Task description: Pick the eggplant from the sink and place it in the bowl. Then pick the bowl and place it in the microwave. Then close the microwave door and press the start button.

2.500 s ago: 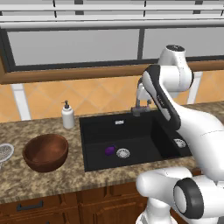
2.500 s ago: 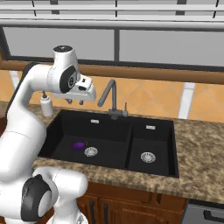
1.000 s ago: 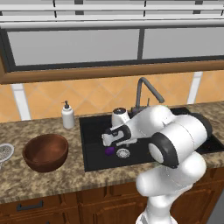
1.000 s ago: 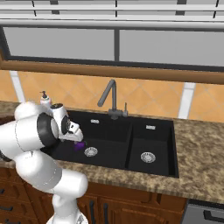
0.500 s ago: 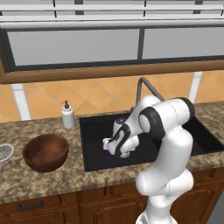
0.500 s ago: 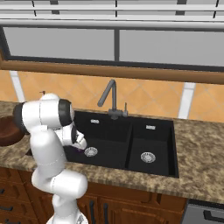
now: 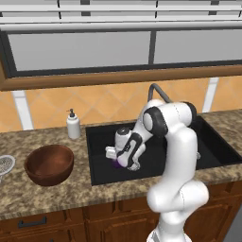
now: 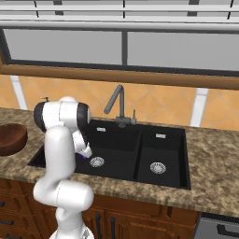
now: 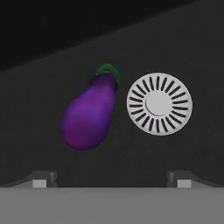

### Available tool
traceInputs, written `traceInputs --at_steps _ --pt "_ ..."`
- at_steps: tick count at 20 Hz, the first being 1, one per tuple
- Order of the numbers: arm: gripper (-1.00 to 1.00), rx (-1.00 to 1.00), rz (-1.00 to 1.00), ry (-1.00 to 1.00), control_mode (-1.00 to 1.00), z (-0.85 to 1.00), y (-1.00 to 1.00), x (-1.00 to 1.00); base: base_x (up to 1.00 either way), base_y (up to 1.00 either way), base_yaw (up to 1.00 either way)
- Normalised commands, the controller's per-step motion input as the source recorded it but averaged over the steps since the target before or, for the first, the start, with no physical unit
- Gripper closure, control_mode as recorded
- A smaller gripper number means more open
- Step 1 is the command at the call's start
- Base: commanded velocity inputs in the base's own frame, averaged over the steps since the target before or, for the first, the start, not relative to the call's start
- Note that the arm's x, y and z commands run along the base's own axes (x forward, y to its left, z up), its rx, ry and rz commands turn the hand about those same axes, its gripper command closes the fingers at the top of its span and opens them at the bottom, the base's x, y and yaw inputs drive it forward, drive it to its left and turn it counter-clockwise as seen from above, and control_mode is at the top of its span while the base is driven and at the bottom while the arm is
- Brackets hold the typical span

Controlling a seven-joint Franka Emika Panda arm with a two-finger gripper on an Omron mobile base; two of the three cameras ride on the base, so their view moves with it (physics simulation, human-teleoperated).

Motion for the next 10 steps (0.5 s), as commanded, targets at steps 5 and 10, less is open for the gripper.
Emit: traceInputs --at_steps 5,10 --pt "-1.0 0.0 -0.07 0.0 -1.0 -0.46 0.05 0.4 0.0 0.0 0.0" --pt "-1.0 0.0 -0.01 0.0 -1.0 -0.29 0.0 0.31 0.0 0.0 0.0"
